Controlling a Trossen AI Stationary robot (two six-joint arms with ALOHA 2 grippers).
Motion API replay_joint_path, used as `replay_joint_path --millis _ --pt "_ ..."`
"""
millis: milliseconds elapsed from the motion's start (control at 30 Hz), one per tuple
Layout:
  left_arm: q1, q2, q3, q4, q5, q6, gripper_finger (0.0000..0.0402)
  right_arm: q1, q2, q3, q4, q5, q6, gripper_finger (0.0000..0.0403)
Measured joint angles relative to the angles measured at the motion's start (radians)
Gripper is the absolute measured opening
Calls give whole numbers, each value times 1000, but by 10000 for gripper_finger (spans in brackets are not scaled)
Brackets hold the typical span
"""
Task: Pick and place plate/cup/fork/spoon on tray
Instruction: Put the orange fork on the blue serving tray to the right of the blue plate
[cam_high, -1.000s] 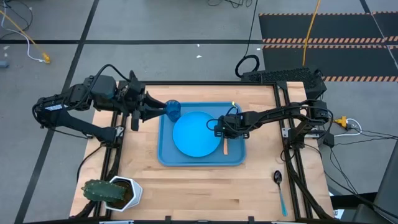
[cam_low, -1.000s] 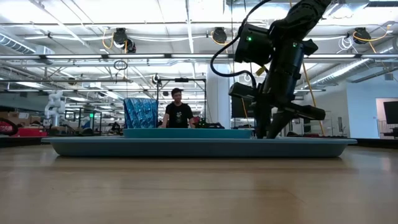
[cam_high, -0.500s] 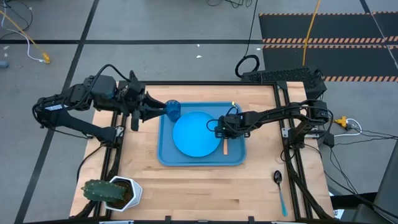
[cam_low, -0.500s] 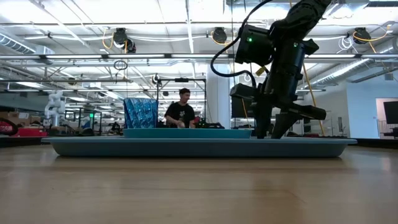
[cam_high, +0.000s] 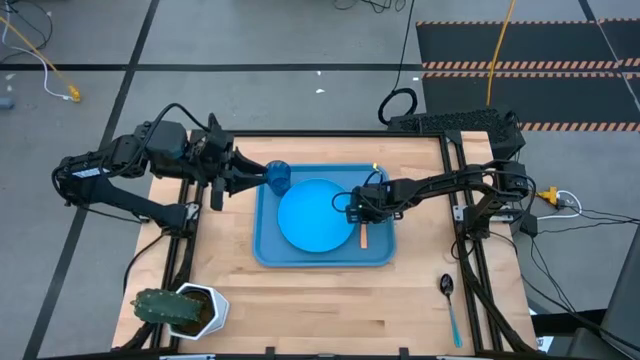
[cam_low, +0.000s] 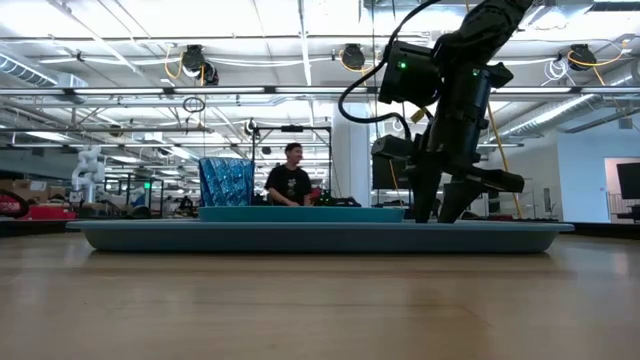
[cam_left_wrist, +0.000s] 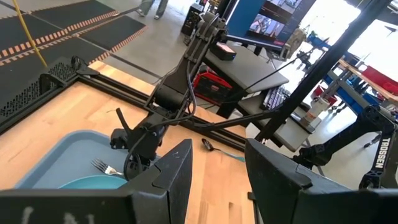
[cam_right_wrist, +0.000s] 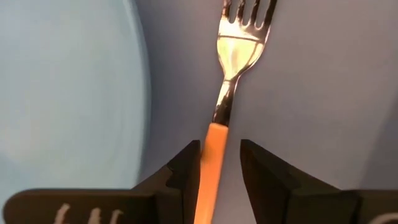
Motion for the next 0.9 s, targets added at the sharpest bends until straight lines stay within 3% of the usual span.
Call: replay_joint_path --millis 900 --pt "0 0 0 1 0 6 149 42 -1 0 30 26 -112 107"
